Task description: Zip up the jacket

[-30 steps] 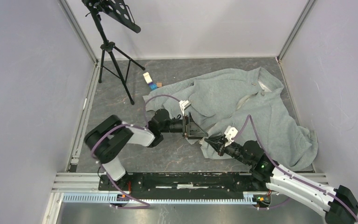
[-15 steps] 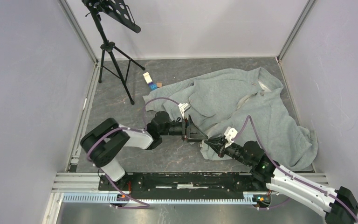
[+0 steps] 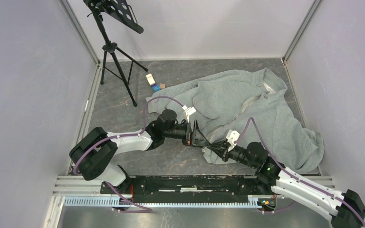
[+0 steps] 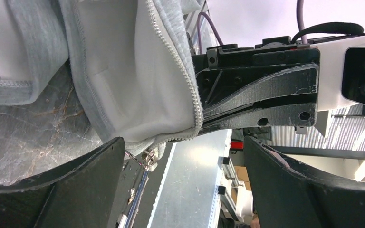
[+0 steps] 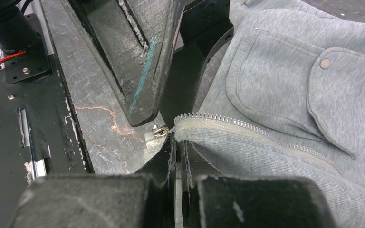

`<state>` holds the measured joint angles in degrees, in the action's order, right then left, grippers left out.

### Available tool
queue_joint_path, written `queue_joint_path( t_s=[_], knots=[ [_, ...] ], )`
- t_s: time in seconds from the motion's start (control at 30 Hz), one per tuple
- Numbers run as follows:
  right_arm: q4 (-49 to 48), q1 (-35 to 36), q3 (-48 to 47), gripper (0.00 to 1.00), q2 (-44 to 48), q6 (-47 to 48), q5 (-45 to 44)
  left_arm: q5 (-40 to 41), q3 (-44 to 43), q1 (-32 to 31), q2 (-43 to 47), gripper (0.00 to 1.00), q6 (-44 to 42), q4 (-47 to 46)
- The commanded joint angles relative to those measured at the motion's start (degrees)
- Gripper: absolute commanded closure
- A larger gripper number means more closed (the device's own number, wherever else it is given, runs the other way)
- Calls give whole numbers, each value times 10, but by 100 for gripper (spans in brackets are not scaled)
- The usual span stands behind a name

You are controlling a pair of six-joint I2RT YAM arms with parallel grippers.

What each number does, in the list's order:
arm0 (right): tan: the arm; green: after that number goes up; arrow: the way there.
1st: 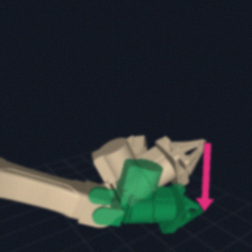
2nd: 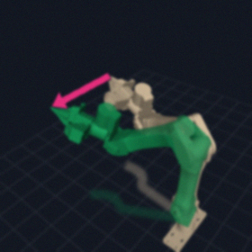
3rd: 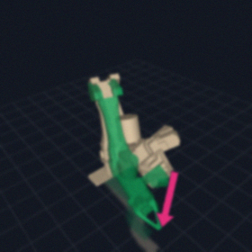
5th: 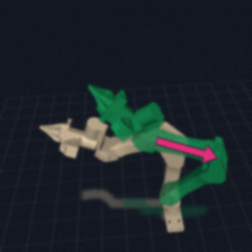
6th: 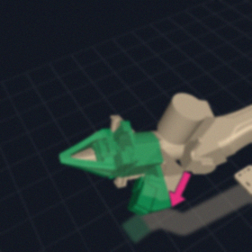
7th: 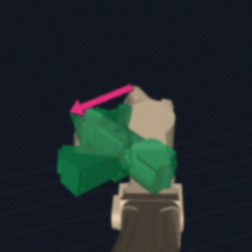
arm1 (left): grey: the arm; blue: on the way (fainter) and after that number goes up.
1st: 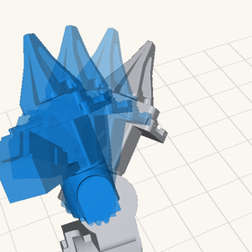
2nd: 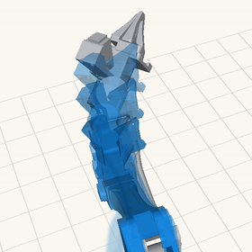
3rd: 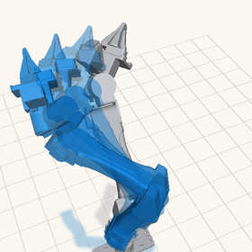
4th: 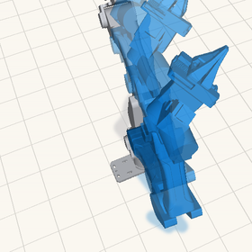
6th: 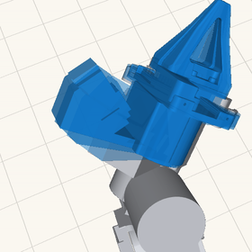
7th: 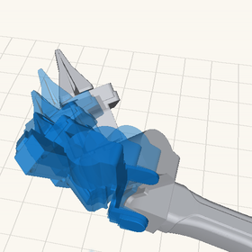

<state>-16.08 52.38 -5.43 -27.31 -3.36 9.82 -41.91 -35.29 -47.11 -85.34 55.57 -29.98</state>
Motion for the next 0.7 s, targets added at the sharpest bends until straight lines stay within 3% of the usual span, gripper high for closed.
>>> queue_joint_path(
  t_s=[0.0,0.3,0.43,0.67],
  knots=[
    [-15,2,-28,99,15,6,13,0,-20,-3,5,0,1,-39],
    [-37,2,-12,99,38,-6,-33,-12,-9,-24,4,4,1,-39],
    [-31,2,-11,99,29,-2,-34,-4,0,-25,19,12,9,-48],
    [-14,2,-9,99,28,8,-42,57,-9,-25,84,34,-63,87]
  ],
)
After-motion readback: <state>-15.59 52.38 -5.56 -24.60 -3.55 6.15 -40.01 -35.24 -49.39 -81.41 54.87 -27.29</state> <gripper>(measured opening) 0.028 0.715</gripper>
